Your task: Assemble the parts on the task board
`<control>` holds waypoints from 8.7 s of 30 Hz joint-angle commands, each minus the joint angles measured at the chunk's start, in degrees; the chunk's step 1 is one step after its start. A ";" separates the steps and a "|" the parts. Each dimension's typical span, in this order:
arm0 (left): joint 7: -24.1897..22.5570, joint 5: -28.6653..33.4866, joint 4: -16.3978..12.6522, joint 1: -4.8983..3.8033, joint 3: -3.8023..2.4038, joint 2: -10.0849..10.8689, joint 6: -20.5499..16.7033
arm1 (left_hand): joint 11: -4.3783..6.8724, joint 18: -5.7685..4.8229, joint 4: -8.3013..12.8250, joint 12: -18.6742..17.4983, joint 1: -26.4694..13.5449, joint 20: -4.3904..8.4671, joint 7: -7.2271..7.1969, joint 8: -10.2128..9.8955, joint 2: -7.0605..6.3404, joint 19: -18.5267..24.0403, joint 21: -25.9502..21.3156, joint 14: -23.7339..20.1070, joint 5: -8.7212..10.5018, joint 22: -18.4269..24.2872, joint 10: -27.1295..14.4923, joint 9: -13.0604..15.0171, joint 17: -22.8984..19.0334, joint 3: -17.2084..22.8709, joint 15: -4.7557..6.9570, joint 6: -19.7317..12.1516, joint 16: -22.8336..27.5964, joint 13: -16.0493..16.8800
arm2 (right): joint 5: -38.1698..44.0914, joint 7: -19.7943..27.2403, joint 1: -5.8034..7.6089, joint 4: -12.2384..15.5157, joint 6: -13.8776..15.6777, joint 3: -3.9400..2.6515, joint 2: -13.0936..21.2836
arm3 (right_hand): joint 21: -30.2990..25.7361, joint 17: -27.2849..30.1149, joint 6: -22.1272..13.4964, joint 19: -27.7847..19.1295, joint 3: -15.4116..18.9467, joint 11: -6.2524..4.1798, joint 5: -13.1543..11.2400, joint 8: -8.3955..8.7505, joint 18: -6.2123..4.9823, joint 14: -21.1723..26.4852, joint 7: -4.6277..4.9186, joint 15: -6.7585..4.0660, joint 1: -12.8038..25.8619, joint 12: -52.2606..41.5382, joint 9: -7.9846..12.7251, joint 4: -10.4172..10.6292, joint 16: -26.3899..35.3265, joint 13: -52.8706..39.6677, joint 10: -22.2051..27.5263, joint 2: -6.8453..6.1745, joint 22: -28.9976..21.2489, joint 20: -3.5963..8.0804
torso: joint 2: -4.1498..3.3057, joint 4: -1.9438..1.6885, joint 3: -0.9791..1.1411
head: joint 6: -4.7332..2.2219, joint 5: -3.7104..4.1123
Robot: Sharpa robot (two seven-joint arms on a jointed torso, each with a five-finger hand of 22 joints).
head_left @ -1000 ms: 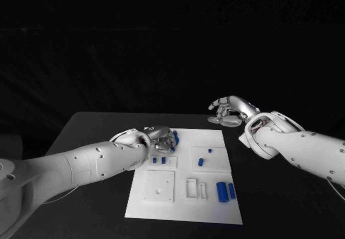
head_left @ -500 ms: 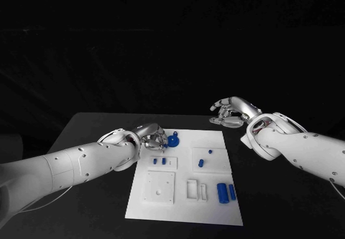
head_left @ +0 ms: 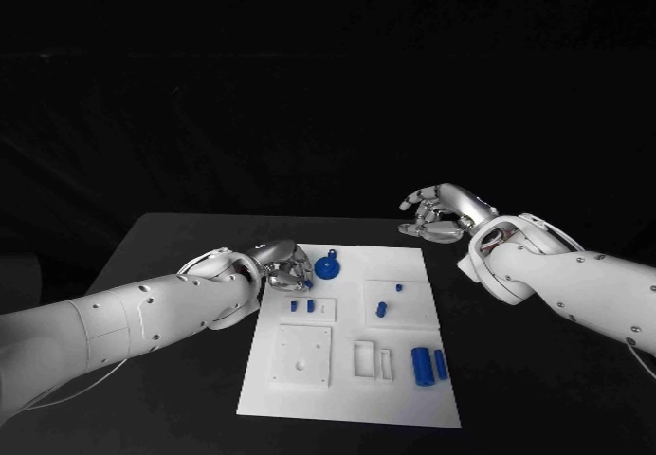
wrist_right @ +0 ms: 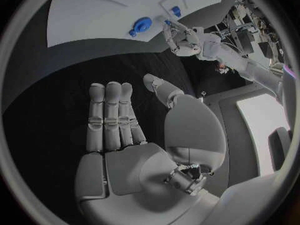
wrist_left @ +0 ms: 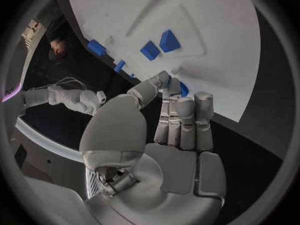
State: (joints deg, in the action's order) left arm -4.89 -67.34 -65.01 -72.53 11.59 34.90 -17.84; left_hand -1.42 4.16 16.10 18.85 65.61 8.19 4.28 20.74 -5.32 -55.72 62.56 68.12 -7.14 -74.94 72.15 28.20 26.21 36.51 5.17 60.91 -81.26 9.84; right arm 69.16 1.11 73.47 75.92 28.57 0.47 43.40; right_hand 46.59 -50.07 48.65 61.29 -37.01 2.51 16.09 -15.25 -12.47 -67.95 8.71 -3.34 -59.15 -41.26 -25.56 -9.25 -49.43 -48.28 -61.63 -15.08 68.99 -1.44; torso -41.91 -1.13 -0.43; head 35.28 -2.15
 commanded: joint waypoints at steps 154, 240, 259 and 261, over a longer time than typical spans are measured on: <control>-12.41 51.51 -9.74 -2.49 -5.86 8.70 -3.53 | -4.80 -1.14 -1.76 -6.73 -2.58 -4.96 4.91 -3.16 -2.13 13.70 -18.90 -10.23 0.84 8.12 -4.99 -0.84 -13.81 0.61 -7.68 -10.76 35.43 -3.07 | 33.04 -5.87 -5.30 -4.85 -16.36 3.10 -4.79 | -1.86 -2.34 5.13 4.25 -7.12 2.18 -5.92 -3.82 -2.53 -3.59 -0.26 1.60 -4.00 32.16 -0.85 -3.32 -0.15 27.76 -4.77 -0.12 4.63 1.11 | -0.02 0.03 0.12 | 0.05 2.25; -11.86 54.98 -7.50 -2.49 -5.85 8.10 -3.58 | -4.74 -1.00 -1.40 -6.69 -2.10 -4.81 4.98 -3.11 -1.71 13.04 -19.04 -9.02 0.88 7.81 -4.79 -0.85 -12.91 0.44 -7.43 -11.03 36.41 -3.12 | 23.32 -3.10 -6.03 6.54 -5.05 0.08 -2.61 | 3.71 -8.79 13.37 8.17 -12.48 -1.03 -13.01 -6.34 -2.53 -6.82 -3.57 -1.48 -5.31 31.43 -3.00 -4.53 -4.53 25.27 -14.31 3.16 7.22 3.26 | 0.14 0.08 0.04 | 0.35 0.21; -11.70 55.17 -7.00 -2.79 -5.84 6.54 -3.92 | -4.72 -1.02 -1.33 -6.67 -1.99 -4.81 4.95 -3.05 -1.68 13.05 -19.13 -9.00 0.89 7.79 -4.75 -0.83 -12.80 0.46 -7.43 -10.98 36.58 -3.12 | 31.07 -4.11 -7.65 8.32 -9.36 3.18 -10.43 | 4.48 -9.00 13.22 8.58 -12.02 -1.04 -13.05 -6.15 -2.53 -7.39 -3.50 -1.51 -5.24 31.78 -3.20 -5.17 -4.72 25.12 -14.35 3.64 7.33 3.68 | 0.00 0.01 -0.14 | 0.76 -3.72; -11.72 55.17 -6.99 -2.83 -5.84 6.49 -3.92 | -4.71 -1.02 -1.33 -6.67 -1.98 -4.81 4.95 -3.05 -1.68 13.05 -19.13 -9.00 0.90 7.79 -4.74 -0.83 -12.80 0.46 -7.43 -10.98 36.58 -3.12 | 31.61 -4.36 -8.39 8.14 -9.82 3.41 -11.27 | 4.52 -9.00 13.22 8.59 -12.01 -1.03 -13.05 -6.14 -2.53 -7.41 -3.49 -1.51 -5.23 31.80 -3.20 -5.18 -4.72 25.11 -14.34 3.66 7.33 3.69 | -0.03 0.02 -0.16 | 0.68 -3.69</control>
State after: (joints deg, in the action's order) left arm -16.08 -12.62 -71.94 -75.22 5.80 41.53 -21.42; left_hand -6.11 2.59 14.51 12.32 63.55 3.37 9.18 17.31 -7.46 -42.29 43.70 58.67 -5.97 -67.09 67.04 27.32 13.35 37.15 -2.17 50.24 -45.06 6.78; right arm 97.58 -3.02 65.29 84.12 20.79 3.88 32.37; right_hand 50.93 -59.01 61.66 69.85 -48.94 1.53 3.11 -21.39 -11.42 -75.05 5.13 -4.89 -64.25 -9.67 -28.71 -14.08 -53.93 -23.12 -75.65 -12.08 74.95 1.99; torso -41.89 -1.20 -0.55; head 35.99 -5.66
